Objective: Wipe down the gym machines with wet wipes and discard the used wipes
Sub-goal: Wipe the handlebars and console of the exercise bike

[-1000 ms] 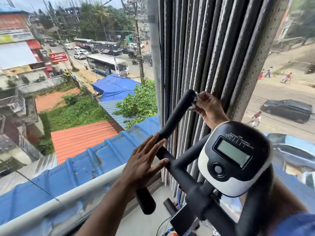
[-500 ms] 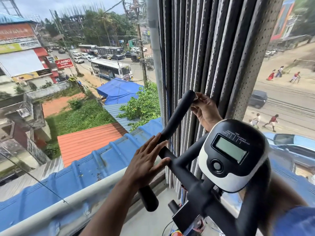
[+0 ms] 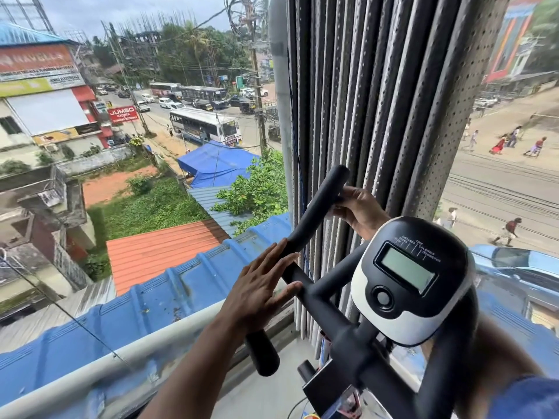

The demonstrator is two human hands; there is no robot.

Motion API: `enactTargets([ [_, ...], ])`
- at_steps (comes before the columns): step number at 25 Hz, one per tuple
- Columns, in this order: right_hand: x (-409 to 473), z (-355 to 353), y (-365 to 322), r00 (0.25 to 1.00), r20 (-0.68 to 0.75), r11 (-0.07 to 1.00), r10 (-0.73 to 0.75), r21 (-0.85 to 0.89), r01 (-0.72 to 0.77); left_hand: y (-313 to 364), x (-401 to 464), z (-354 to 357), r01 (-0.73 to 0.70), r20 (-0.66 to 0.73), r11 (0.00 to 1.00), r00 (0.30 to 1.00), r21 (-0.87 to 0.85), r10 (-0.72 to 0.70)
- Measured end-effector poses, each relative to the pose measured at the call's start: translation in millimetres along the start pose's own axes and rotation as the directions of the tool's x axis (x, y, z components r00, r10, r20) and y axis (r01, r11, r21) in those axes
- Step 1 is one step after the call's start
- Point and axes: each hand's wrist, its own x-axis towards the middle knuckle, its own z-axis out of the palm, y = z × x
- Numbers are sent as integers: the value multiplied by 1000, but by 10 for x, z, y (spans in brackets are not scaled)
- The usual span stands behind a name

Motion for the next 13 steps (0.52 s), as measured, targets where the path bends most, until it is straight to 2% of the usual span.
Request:
enactTargets([
  [2,-24,-98,-98,992,-80,971,-93,212,108,2,3,0,6,9,1000,1000,6,-6],
  [4,-60,-115,-162,988,-66,952,-141,266,154,2,2,6,6,18,1000,1000,13,-6],
  [6,-73,-85,-156,993,-11,977,-119,175,119,-3,8,8,4,28,1000,1000,23,-4],
  [9,-119,-29,-85,991,133,1000,27,-2,-27,20,-1,3,28,50,999,998,38,-30],
  [11,-159,28,2,955,234,980,182,-126,-156,70,-55,25,99,45,994,994,39,-101],
  [13,-170,53,26,943,234,967,235,-154,-202,133,-124,57,189,33,981,981,42,-190],
])
